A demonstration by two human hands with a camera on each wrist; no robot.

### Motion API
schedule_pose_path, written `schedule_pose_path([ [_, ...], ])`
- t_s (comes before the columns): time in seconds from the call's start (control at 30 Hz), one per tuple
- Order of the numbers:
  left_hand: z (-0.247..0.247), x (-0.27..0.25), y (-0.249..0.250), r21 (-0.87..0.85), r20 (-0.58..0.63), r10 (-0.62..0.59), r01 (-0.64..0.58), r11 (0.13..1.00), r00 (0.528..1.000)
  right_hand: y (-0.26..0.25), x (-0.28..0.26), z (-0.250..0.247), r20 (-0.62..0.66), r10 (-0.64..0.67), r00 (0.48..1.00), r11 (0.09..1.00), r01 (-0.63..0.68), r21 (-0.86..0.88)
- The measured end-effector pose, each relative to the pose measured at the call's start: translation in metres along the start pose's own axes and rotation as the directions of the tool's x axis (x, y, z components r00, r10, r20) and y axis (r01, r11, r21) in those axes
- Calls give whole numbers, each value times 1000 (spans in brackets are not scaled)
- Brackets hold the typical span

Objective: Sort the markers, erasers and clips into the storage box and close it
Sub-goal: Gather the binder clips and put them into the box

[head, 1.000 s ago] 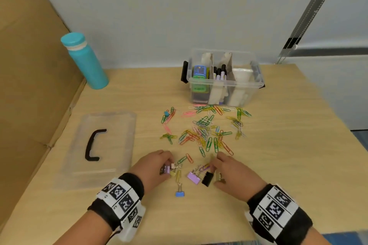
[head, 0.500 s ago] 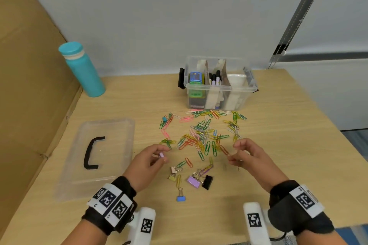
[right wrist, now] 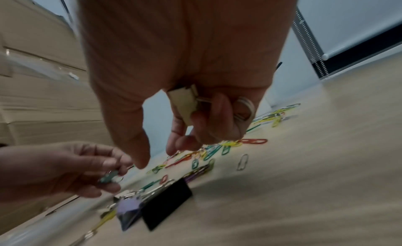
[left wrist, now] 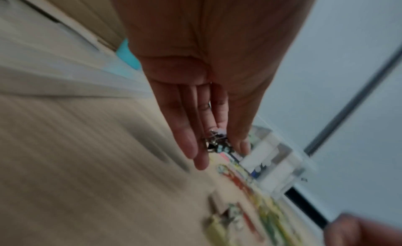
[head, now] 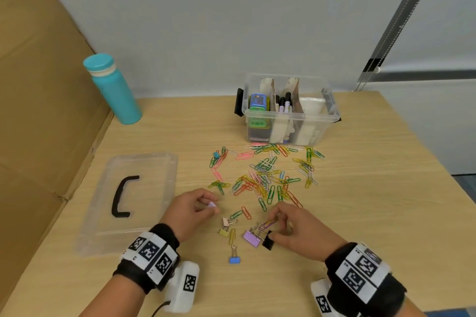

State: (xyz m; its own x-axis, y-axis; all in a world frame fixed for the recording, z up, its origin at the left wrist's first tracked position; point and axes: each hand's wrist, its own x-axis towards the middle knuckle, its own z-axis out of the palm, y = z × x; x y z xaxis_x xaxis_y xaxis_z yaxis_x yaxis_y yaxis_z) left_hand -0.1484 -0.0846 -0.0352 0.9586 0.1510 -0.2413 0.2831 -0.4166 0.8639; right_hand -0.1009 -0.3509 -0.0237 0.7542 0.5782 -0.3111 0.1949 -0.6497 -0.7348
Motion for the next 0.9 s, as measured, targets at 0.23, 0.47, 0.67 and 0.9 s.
schedule_pose_path([
  [0.23,-8,-2,19,-467,64,-154,166,868,986,-2,8,13,48,-82,995,991,87,-98],
  [0.47,-7,-4,18,-596,78,-204,210,775,976,-9,14,26,130,-148,980,918,185,-350],
  [0.67,-1,-3,19,-692,98,-215,222,687,972,-11,21,33,123,-185,975,875,221,-432],
  [0.9,5,-1,14,-295,-4,-171,163,941,985,-12,24,10,-23,-96,995,992,97,84],
])
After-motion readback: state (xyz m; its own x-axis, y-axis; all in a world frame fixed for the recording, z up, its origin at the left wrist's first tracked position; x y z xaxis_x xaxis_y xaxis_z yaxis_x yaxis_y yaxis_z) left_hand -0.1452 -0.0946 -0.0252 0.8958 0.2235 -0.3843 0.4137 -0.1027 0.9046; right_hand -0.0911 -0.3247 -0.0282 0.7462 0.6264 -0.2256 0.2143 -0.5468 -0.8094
